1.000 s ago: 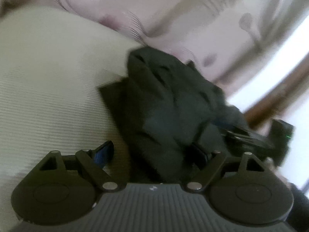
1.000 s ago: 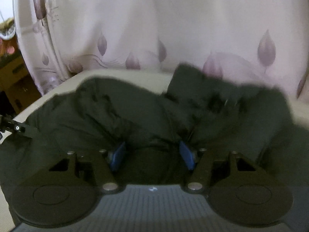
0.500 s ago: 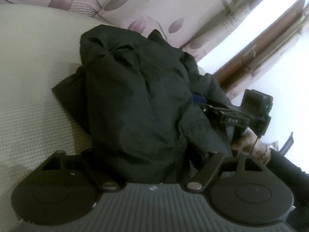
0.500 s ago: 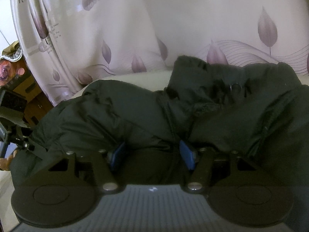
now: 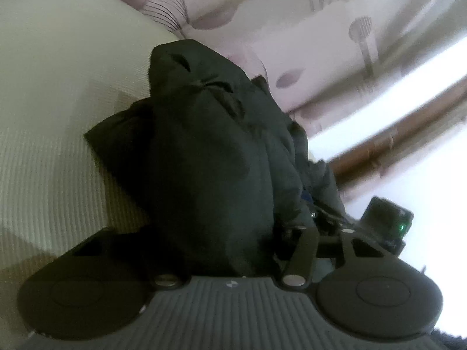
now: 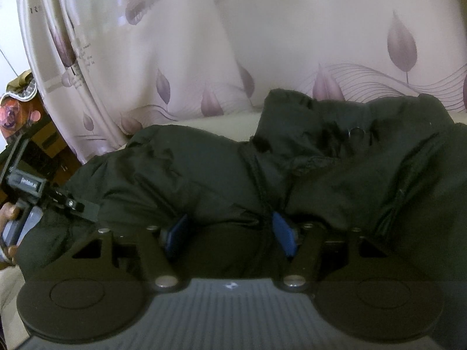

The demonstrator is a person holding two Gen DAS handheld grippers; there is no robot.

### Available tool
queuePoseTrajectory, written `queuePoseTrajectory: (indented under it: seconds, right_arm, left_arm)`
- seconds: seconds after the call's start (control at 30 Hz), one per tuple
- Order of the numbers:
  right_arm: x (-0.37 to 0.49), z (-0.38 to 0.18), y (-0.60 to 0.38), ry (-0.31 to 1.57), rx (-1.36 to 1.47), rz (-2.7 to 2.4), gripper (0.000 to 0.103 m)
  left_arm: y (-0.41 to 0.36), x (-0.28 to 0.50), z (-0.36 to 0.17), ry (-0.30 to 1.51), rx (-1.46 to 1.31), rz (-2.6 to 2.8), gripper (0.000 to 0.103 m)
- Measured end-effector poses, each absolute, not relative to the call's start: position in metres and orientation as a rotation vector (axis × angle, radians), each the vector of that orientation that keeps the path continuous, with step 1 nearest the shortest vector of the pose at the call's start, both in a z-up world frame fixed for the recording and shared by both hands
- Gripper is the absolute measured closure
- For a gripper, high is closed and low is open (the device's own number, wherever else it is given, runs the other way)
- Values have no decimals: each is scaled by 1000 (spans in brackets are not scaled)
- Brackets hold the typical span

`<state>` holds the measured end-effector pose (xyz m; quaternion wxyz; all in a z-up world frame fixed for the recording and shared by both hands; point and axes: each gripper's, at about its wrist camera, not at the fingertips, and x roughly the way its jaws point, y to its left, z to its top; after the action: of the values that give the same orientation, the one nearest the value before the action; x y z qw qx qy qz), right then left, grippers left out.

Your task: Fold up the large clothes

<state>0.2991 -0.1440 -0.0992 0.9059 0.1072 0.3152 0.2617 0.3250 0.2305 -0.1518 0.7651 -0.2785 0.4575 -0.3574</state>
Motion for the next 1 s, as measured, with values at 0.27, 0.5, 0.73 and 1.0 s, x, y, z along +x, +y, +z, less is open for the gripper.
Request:
queuePoseTrajectory:
  seconds: [0.27,0.5,0.73,1.0]
  right_arm:
    - [293,-98,-146,673,237,605,37]
    - [246,-93,-129,707,221,726,37]
    - [240,-91,-126,702,262,726,37]
    - [247,-113,-190,615,801,825,37]
  left_arm:
    - [225,272,-129,935,-687,-716,77]
    - [267,209,-131,999,-821,-644,76]
    - [290,230,-149,995,-771,-664,38]
    - [270,236,-150,963,-645,-722,60]
